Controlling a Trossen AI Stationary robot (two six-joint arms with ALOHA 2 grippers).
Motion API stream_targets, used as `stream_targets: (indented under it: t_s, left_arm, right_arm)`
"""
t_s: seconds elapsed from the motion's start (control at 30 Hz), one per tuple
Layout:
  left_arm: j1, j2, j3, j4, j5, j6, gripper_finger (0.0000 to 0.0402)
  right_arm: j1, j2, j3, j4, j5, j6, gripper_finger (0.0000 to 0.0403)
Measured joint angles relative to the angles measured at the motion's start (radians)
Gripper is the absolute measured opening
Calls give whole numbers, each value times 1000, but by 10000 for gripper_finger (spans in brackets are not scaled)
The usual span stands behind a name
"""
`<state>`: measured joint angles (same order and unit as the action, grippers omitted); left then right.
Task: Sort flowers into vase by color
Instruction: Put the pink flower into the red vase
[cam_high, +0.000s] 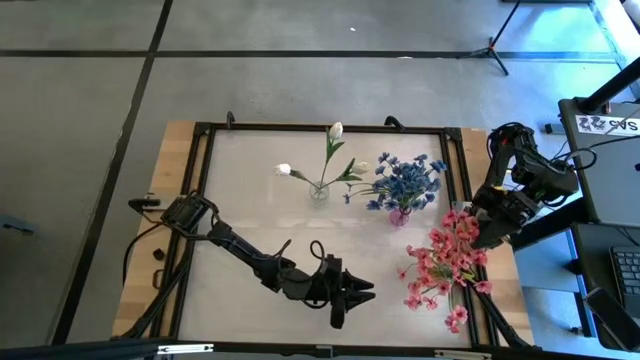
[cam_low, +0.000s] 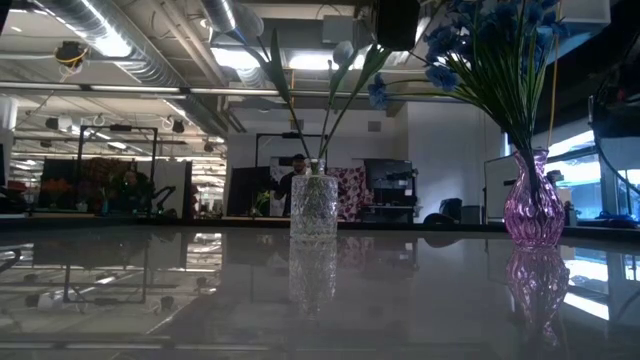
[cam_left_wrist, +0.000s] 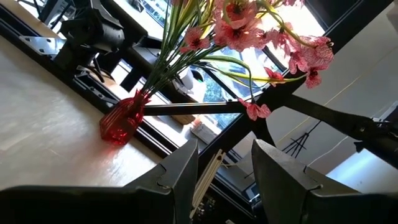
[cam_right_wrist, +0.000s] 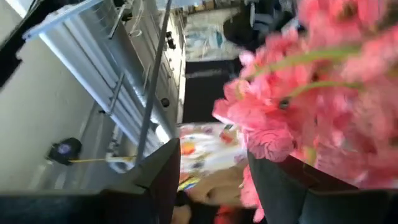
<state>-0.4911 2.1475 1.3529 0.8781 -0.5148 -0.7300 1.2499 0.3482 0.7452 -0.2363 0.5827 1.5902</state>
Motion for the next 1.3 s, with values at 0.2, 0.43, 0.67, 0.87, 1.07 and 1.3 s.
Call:
stream_targets:
  t_s: [0.2,0.43,0.67,0.87,1.07,1.3]
  left_arm:
    - [1,0,0,16,0,0,147]
    - [2,0,0,15,0,0,147]
    - [2,0,0,15,0,0,147]
    - [2,0,0,15,0,5,147]
    - [2,0,0,14,10,7,147]
    - [-13,0,0,27,13,-44,147]
  right_arm:
    - [0,0,0,2,-70,162,188]
    - [0,0,0,3,-67,269,188]
    - [0,2,0,59,36,273,188]
    - [0,1,0,87,41,337,188]
    - [0,2,0,91,58,373,188]
    - [0,2,0,102,70,374,188]
